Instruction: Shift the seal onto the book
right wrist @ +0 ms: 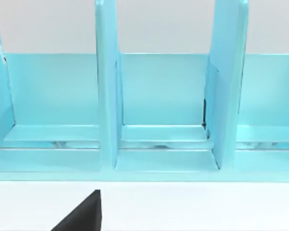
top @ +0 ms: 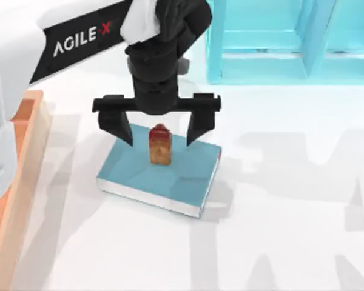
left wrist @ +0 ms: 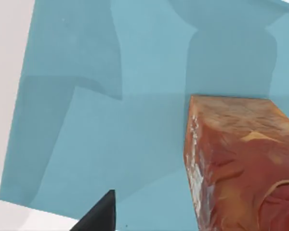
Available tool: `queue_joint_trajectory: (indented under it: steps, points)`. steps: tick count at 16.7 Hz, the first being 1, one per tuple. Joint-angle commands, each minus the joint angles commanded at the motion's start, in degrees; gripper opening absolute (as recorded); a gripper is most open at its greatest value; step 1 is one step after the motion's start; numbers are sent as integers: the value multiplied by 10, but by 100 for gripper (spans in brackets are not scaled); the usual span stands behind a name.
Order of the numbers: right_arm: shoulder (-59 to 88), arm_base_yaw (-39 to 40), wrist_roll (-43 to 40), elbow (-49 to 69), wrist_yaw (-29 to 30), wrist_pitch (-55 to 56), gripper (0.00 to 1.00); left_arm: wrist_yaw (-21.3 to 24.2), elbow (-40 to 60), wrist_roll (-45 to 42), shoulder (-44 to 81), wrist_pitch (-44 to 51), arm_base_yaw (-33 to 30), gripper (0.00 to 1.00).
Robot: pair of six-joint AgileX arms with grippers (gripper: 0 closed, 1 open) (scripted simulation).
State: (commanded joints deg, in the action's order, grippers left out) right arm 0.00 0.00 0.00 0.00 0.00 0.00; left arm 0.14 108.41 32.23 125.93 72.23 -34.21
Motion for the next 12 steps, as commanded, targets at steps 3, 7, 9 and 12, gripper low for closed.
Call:
queue_joint_trajectory:
  steps: [3,7,9,12]
  points:
    - [0,0,0,0,0,0,100,0,0,0,0,0,0,100]
    - [0,0,0,0,0,0,100,0,10,0,1,10,0,100]
    - [0,0,0,0,0,0,100,0,42,1,1,42,0,100]
    - [0,0,0,0,0,0,100,0,67,0,-1,67,0,100]
